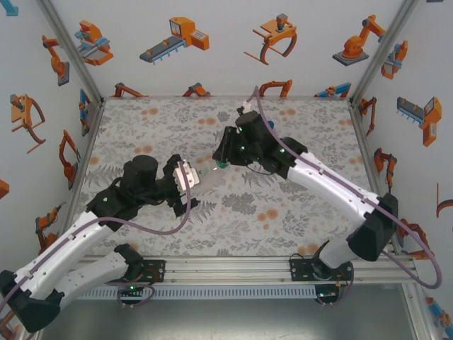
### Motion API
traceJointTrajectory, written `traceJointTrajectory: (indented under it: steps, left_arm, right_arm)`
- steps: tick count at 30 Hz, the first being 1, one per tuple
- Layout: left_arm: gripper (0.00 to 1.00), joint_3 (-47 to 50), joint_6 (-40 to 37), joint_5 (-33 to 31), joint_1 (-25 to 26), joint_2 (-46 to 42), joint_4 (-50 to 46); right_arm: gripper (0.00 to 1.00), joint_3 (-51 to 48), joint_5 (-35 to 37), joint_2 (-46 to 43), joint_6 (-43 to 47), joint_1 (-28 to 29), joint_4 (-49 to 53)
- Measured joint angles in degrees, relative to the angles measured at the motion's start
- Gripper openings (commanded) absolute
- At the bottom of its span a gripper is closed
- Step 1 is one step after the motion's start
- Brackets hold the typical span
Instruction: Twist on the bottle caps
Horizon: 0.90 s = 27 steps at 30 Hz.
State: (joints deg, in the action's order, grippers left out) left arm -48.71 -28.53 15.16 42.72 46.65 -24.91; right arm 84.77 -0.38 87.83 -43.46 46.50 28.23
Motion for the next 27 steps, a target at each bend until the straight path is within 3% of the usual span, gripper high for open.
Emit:
traceJointTrajectory:
  steps: [8, 19, 27]
  left_arm:
    - [0.97, 0.5, 9.3, -6.5, -1.6, -5.4, -3.8]
    - [0.97, 2.7, 19.6, -7.5, -2.6, -8.5, -5.8]
    - [0.97, 3.4, 22.2, -6.7, -2.6, -10.4, -5.8]
  right_arm:
    - [0.20, 20.1, 2.0, 18.8, 14.9, -3.6, 4.6]
    - [0.19, 39.5, 4.7, 37.4, 26.5, -9.3, 9.6]
    - [0.35, 48.0, 5.3, 43.8, 30.1, -9.8, 13.7]
